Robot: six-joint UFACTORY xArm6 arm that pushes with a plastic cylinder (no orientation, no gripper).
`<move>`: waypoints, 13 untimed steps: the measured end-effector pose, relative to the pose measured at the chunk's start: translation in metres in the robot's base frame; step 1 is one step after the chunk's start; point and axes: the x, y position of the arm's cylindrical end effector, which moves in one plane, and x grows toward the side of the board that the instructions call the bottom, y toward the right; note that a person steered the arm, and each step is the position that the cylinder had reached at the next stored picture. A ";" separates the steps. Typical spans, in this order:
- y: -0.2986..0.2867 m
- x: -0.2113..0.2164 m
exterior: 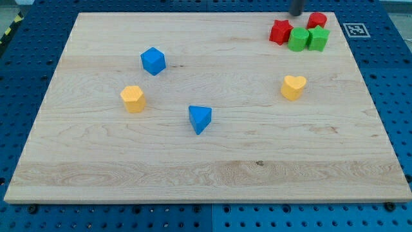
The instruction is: Move the green circle to the yellow heart
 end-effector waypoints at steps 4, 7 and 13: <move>0.039 0.028; 0.010 0.043; -0.025 0.054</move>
